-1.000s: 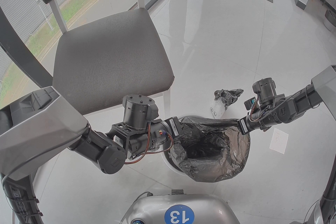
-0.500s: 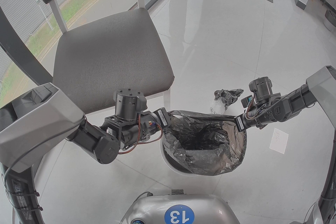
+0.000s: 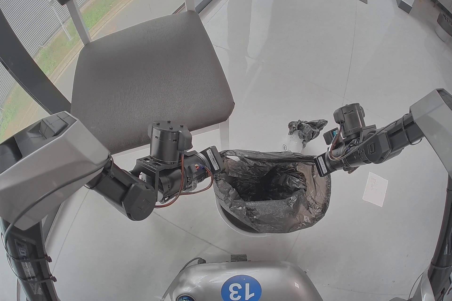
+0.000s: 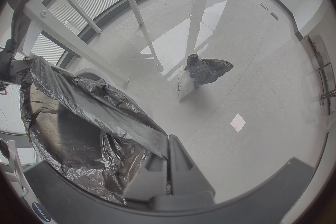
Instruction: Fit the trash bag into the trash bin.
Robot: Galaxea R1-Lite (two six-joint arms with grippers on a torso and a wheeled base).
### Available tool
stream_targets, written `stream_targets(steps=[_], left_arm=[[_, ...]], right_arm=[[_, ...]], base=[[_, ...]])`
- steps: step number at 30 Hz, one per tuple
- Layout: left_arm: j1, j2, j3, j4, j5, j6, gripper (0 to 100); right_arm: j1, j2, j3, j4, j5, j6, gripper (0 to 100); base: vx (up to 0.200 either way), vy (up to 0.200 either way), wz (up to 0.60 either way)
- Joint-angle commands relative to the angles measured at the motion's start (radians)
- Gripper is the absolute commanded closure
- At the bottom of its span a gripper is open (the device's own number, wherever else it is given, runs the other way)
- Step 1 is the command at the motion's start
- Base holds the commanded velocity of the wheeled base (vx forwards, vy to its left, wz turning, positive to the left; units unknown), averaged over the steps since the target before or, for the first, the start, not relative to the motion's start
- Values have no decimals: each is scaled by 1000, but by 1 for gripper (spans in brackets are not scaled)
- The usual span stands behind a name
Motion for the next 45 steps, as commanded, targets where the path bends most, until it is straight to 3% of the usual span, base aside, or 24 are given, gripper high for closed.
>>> stream_targets(steps=[1, 30, 31, 45], left_arm=[[-2, -4, 2, 0, -1, 0, 100], [31, -2, -10, -3, 16, 2, 100], [31, -2, -10, -3, 16, 2, 100], [34, 10, -1, 6, 18, 8, 100]], right_arm=[[4, 8, -1, -1, 0, -1, 100], [7, 51, -122, -2, -3, 30, 100], [7, 52, -122, -4, -3, 30, 0], [24, 12, -121, -44, -3, 65, 0]], base=[[0, 0, 0], [0, 0, 0], [0, 0, 0], [0, 0, 0]])
